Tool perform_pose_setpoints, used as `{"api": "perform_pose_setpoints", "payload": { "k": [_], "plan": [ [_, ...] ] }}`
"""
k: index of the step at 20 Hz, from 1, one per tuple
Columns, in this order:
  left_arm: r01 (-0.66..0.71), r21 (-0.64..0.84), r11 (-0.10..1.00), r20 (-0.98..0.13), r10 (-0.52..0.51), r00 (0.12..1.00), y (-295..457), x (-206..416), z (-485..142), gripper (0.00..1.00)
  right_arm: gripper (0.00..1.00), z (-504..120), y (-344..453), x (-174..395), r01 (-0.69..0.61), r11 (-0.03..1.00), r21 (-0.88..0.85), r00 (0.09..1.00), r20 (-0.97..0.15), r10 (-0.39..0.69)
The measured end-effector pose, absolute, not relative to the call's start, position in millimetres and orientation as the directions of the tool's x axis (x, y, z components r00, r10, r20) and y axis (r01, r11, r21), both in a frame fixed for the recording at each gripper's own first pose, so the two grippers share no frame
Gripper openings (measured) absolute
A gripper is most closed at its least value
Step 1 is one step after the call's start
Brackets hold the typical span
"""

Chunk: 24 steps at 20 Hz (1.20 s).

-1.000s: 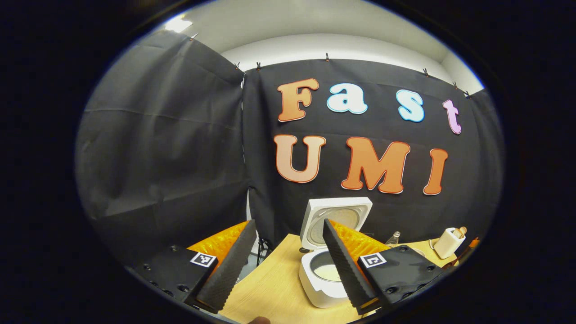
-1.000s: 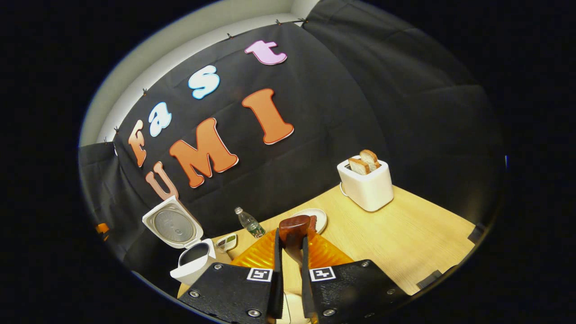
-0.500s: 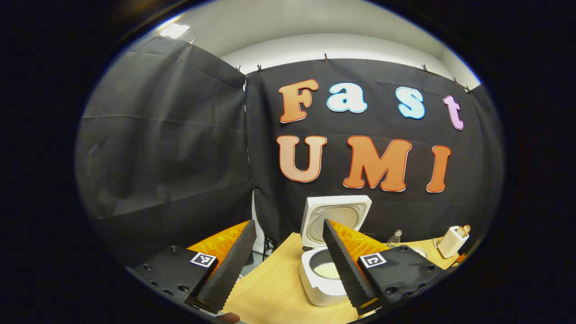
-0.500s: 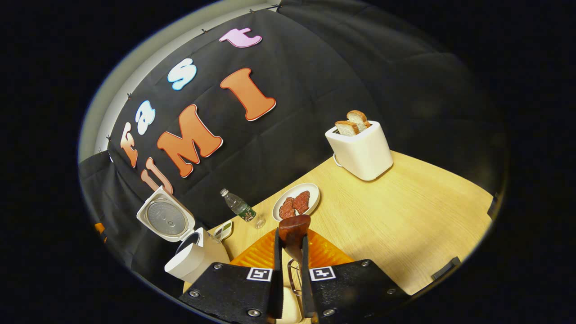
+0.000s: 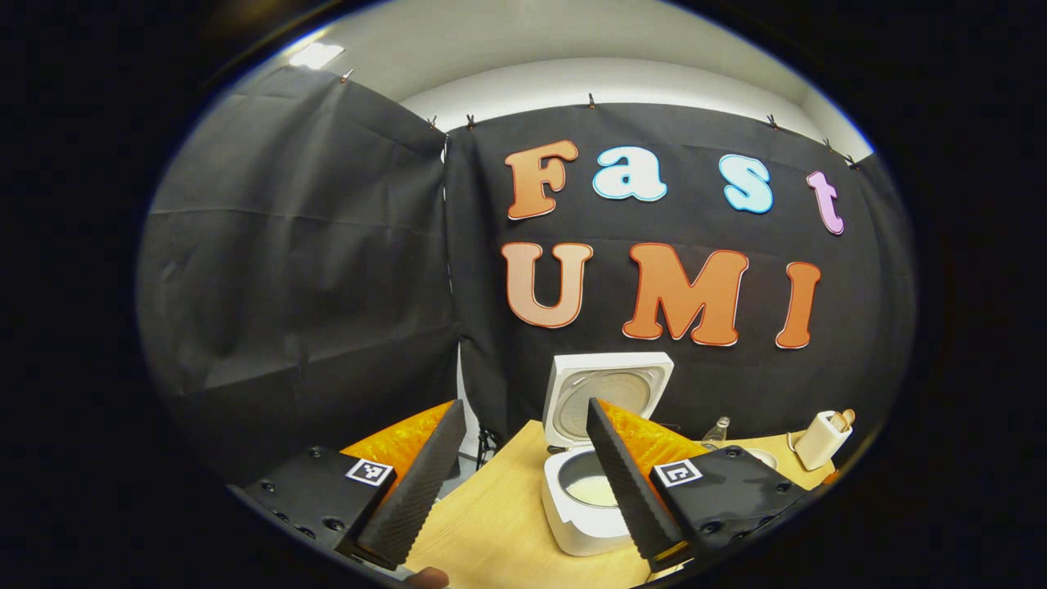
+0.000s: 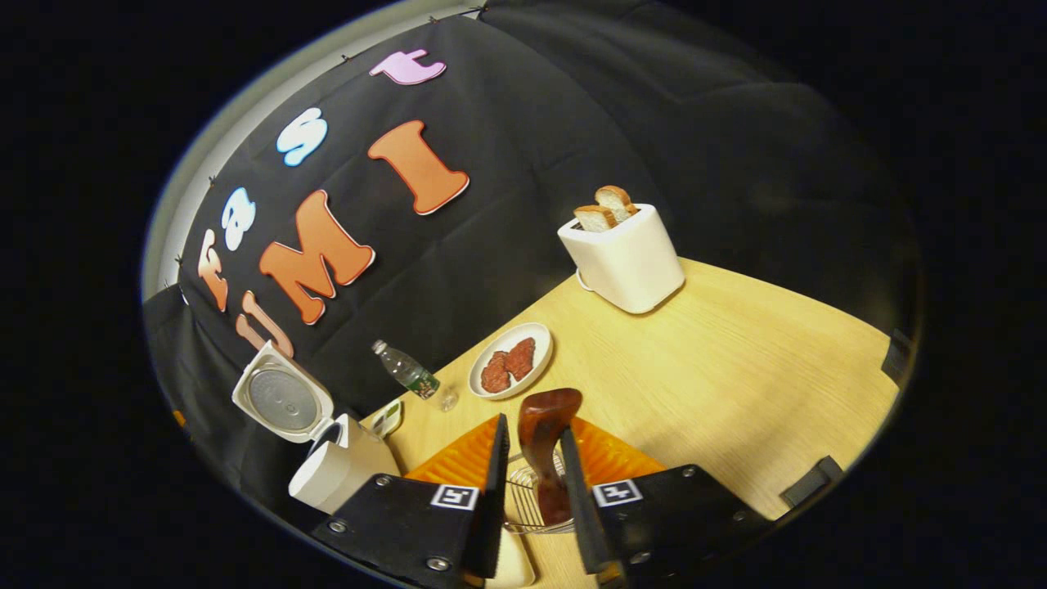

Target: Close the left gripper, press the button to open the rice cooker; take a wooden spoon from the chopstick holder with the right hand, scoop a spoonful of rice and pour it into the rice cooker, then put the wooden spoon back into the chopstick holder.

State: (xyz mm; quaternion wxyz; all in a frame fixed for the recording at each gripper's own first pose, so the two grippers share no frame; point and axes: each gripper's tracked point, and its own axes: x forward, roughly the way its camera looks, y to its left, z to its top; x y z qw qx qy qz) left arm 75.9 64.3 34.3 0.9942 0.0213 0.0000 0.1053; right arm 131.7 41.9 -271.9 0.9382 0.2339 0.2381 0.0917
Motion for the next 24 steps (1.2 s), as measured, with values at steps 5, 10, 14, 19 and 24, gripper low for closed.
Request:
{"api": "perform_pose_setpoints", "payload": {
  "k": [5, 10, 14, 19, 24],
  "plan": [
    [-0.161, 0.034, 0.986, 0.007, 0.160, 0.987, 42.8, 98.5, 45.3, 1.00, 0.95, -267.7, 24.8, 143.9, -0.031, 0.947, 0.320, 0.882, -0.436, 0.177],
    [-0.105, 0.061, 0.993, 0.033, 0.103, 0.994, 11.0, 142.2, 79.7, 1.00, 0.95, -238.6, 15.1, 153.0, -0.009, 0.962, 0.272, 0.906, -0.405, 0.123],
    [-0.043, 0.079, 0.996, 0.022, 0.041, 0.999, -21.5, 206.6, 101.9, 1.00, 0.95, -212.7, 8.3, 153.5, 0.002, 0.973, 0.229, 0.925, -0.371, 0.086],
    [-0.009, 0.110, 0.994, -0.001, 0.009, 1.000, -49.6, 301.3, 116.1, 1.00, 0.94, -176.8, 9.4, 140.3, -0.012, 0.977, 0.214, 0.940, -0.331, 0.084],
    [-0.038, 0.089, 0.995, -0.099, 0.047, 0.994, -36.8, 387.7, 77.1, 1.00, 0.94, -148.6, 12.8, 122.2, -0.024, 0.984, 0.179, 0.952, -0.296, 0.078]
  ]
}}
